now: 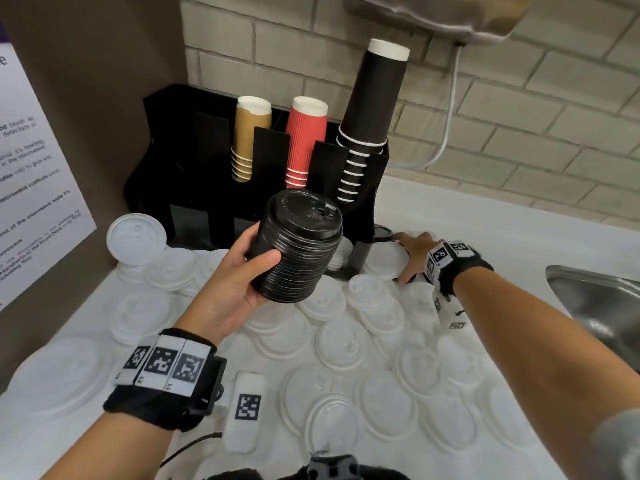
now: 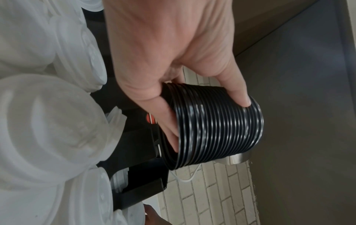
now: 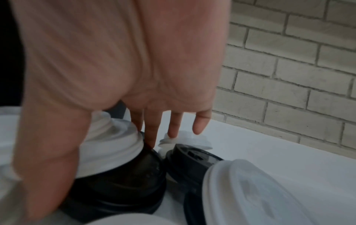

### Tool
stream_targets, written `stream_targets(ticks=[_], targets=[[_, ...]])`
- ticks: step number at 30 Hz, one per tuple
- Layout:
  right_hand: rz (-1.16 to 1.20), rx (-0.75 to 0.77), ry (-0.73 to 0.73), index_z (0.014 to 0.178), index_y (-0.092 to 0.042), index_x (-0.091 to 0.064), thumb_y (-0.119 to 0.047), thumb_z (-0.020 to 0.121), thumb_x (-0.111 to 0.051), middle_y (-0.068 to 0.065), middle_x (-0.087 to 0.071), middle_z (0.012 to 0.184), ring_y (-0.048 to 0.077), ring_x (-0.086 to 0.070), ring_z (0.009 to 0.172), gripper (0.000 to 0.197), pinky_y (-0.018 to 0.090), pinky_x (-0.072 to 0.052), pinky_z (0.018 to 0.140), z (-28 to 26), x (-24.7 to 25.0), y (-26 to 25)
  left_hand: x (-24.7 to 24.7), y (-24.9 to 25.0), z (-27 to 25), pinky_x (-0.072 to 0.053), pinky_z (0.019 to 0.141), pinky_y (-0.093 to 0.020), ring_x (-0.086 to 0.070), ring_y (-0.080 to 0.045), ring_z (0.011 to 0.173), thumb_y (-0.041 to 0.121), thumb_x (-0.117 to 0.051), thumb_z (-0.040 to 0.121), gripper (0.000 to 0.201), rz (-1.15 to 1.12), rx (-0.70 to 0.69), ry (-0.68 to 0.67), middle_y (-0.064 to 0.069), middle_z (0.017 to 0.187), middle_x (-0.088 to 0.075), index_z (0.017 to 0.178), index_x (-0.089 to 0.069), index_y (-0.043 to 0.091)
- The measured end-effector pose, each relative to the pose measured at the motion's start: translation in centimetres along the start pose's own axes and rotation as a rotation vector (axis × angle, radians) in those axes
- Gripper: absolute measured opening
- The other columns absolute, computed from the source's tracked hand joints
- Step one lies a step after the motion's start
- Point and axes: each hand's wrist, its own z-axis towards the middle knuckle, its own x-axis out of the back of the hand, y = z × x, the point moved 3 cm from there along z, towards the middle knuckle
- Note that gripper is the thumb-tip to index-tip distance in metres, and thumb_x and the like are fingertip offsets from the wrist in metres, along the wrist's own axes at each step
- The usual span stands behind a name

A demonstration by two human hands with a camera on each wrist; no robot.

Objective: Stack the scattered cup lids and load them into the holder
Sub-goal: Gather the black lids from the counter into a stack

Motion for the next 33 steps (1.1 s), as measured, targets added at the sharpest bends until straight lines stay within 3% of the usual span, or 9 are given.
stream_targets(ticks=[4,6,9,15,20,22,25,29,33], targets=[[-0.086,0.012,0.032,0.136,-0.038,-0.029,-0.053,0.043,-0.074,0.002,-0.051,0.122,0.035,-0.039,0.121,0.104,0.05,-0.035,0.089,0.4,-0.3,-0.2,0.2,0.0,0.1,-0.058,0.074,-0.031,-0.067,-0.02,0.11,0.035,-0.089,0.059,0.086,-0.006,0.002,0.009,-0.002,0.12,-0.068,0.134,-0.052,0.021],[-0.096,0.007,0.044,0.129,-0.033,-0.03,-0.048,0.048,-0.075,0.001,-0.053,0.114,0.033,-0.039,0.115,0.094,0.046,-0.032,0.081,0.0,-0.1,-0.2,0.3,0.0,0.1,-0.058,0.074,-0.031,-0.067,-0.019,0.109,0.021,-0.071,0.077,0.063,-0.019,-0.01,0.019,-0.002,0.119,-0.068,0.136,-0.05,0.02],[-0.152,-0.043,0.088,0.117,-0.026,-0.032,-0.045,0.051,-0.068,0.0,-0.05,0.098,0.029,-0.043,0.101,0.078,0.043,-0.031,0.078,-1.3,0.5,-0.3,0.2,0.0,0.2,-0.058,0.074,-0.031,-0.067,-0.018,0.108,0.014,-0.057,0.081,0.055,-0.034,-0.015,0.013,-0.002,0.119,-0.068,0.135,-0.05,0.02],[-0.368,-0.061,0.135,0.099,-0.02,-0.047,-0.037,0.052,-0.057,0.0,-0.04,0.081,0.025,-0.045,0.082,0.051,0.037,-0.034,0.066,-5.1,2.4,-0.2,-0.5,-0.2,0.3,-0.058,0.073,-0.031,-0.067,-0.017,0.107,0.015,-0.059,0.082,0.054,-0.038,-0.008,0.01,-0.002,0.12,-0.067,0.134,-0.051,0.021],[-0.433,-0.168,0.141,0.092,-0.02,-0.059,-0.03,0.052,-0.057,0.001,-0.045,0.084,0.02,-0.043,0.08,0.041,0.032,-0.03,0.061,-9.0,5.1,-0.6,-0.9,-0.5,0.1,-0.058,0.074,-0.032,-0.067,-0.018,0.108,0.025,-0.076,0.074,0.062,-0.037,0.01,-0.002,0.0,0.117,-0.069,0.131,-0.053,0.022],[-0.303,-0.208,0.178,0.107,-0.021,-0.057,-0.038,0.061,-0.063,0.003,-0.048,0.098,0.024,-0.045,0.096,0.05,0.035,-0.037,0.071,-10.6,6.5,-0.7,-1.0,-0.7,0.0,-0.058,0.074,-0.031,-0.068,-0.017,0.106,0.018,-0.067,0.079,0.054,-0.041,0.01,-0.007,0.001,0.114,-0.07,0.131,-0.053,0.022],[0.174,-0.047,0.329,0.125,-0.026,-0.049,-0.044,0.068,-0.073,0.006,-0.048,0.12,0.028,-0.044,0.118,0.065,0.04,-0.042,0.09,-13.3,8.1,-1.2,-1.3,-0.9,-0.1,-0.058,0.073,-0.032,-0.068,-0.017,0.105,0.018,-0.069,0.077,0.055,-0.041,0.019,-0.025,0.001,0.114,-0.07,0.13,-0.053,0.022],[1.015,0.339,0.529,0.116,-0.028,-0.053,-0.022,0.075,-0.078,-0.001,-0.056,0.105,0.014,-0.056,0.096,0.049,0.011,-0.046,0.072,-17.3,8.1,-3.5,-1.7,-0.9,-0.1,-0.058,0.074,-0.033,-0.068,-0.019,0.106,0.017,-0.065,0.077,0.058,-0.053,0.029,-0.041,-0.002,0.116,-0.069,0.133,-0.052,0.021],[1.355,0.598,0.576,0.11,-0.034,-0.054,-0.018,0.072,-0.069,-0.012,-0.058,0.099,0.006,-0.057,0.092,0.044,0.019,-0.049,0.077,-19.8,6.6,-6.9,-2.1,-1.1,-0.2,-0.058,0.072,-0.032,-0.069,-0.019,0.103,0.017,-0.066,0.076,0.058,-0.063,0.041,-0.058,-0.002,0.114,-0.07,0.132,-0.053,0.022]])
